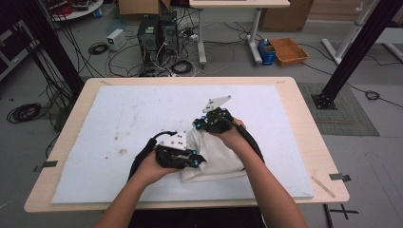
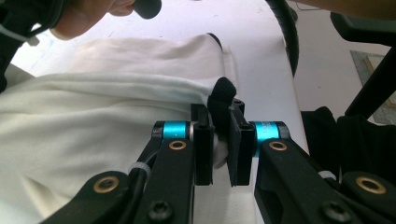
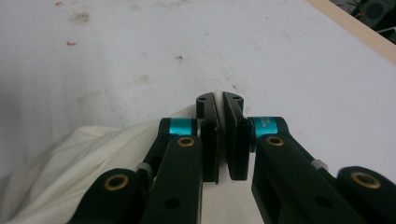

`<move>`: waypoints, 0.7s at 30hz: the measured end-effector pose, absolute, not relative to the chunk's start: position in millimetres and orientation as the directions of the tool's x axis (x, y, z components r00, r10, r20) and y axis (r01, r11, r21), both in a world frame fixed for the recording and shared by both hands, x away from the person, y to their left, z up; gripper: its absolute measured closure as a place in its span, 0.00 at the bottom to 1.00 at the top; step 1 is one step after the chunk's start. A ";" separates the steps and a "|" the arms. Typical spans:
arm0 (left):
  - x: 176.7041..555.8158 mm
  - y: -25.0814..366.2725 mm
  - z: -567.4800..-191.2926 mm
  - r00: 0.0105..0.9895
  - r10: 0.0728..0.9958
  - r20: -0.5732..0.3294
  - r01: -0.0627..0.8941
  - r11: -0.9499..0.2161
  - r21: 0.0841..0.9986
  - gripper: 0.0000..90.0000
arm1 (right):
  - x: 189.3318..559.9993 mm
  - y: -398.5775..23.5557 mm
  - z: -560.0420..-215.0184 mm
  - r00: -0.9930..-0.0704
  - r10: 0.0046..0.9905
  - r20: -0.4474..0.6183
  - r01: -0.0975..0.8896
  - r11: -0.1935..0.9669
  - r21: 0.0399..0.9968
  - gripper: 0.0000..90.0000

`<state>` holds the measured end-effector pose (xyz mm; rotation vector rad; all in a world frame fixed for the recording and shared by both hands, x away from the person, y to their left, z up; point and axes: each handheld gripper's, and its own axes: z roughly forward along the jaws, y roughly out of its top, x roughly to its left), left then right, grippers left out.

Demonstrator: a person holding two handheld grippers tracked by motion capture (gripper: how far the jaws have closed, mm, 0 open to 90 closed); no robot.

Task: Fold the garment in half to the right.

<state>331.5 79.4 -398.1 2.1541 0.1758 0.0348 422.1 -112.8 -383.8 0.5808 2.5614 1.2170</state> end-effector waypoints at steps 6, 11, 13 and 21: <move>338.3 51.4 -400.3 0.994 0.103 -0.044 0.094 -0.560 0.823 0.92 | 420.0 -140.5 -390.0 -0.867 0.495 -0.060 0.278 0.579 0.766 0.96; 343.2 31.7 -402.4 0.995 0.083 -0.055 0.093 -0.569 0.817 0.92 | 417.6 -158.7 -393.6 -0.851 0.521 -0.061 0.297 0.575 0.763 0.96; 345.0 26.2 -404.3 0.995 0.078 -0.057 0.091 -0.574 0.814 0.92 | 416.9 -164.0 -394.8 -0.847 0.528 -0.059 0.303 0.571 0.763 0.96; 351.1 7.4 -410.7 0.994 0.072 -0.077 0.105 -0.580 0.808 0.92 | 414.5 -181.0 -399.3 -0.830 0.554 -0.058 0.327 0.569 0.755 0.96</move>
